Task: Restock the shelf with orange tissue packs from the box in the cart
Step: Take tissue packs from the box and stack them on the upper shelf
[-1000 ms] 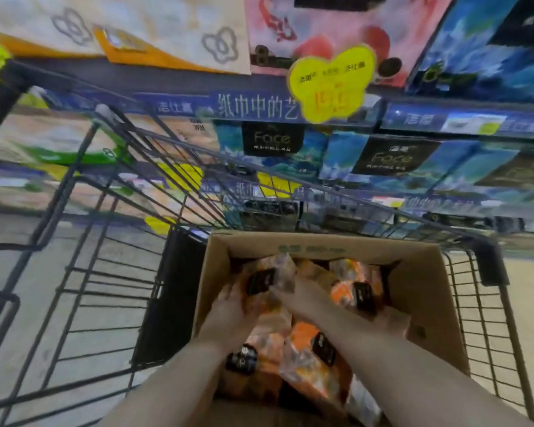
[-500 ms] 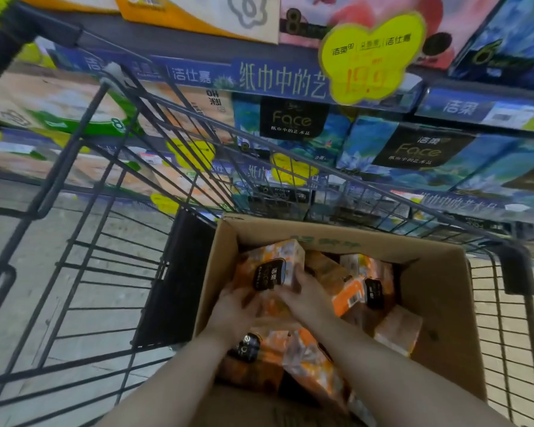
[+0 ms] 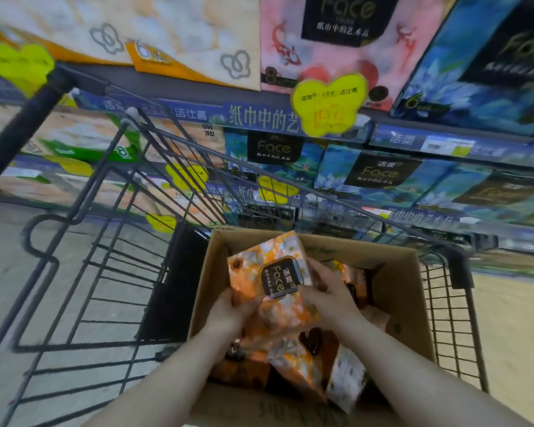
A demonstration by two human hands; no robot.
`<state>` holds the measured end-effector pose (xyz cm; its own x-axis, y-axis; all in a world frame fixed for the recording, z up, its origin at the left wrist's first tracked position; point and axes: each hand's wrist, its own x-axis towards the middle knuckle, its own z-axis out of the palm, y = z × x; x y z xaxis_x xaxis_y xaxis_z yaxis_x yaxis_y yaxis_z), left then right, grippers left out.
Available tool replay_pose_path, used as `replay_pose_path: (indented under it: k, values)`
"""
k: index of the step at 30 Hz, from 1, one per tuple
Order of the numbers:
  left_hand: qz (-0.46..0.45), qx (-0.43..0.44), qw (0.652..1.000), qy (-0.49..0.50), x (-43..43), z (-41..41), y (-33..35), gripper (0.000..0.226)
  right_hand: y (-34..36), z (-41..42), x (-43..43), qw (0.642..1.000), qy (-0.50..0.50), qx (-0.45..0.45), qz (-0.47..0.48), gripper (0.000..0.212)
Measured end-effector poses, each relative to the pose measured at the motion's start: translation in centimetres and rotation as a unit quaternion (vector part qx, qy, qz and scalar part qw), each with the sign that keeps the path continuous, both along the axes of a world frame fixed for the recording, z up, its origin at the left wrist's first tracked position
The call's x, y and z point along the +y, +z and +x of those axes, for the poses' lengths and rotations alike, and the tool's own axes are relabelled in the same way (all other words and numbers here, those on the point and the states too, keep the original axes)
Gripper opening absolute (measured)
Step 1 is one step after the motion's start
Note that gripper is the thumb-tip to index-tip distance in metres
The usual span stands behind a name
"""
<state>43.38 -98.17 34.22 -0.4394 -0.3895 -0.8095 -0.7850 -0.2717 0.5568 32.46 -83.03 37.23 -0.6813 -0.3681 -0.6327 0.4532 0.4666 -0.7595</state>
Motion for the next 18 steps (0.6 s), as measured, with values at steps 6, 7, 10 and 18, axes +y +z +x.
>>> replay_pose_path:
  k: [6,7,10,18]
  values:
    - [-0.103,0.082,0.991,-0.002,0.2,0.0,6.1,0.084,6.2,0.1,0.5,0.996,0.011,0.029,-0.082,0.055]
    - [-0.127,0.094,0.987,-0.010,0.1,-0.2,8.0,0.083,7.0,0.1,0.3,0.995,0.015,0.042,-0.089,0.058]
    - [-0.159,0.109,0.981,-0.007,-0.4,-0.1,11.9,0.056,9.5,0.2,-0.6,0.991,0.034,0.072,-0.110,0.053]
    - [-0.246,0.155,0.953,0.082,-2.8,4.0,18.0,0.042,14.6,1.4,-4.7,0.970,0.107,0.140,-0.169,0.050]
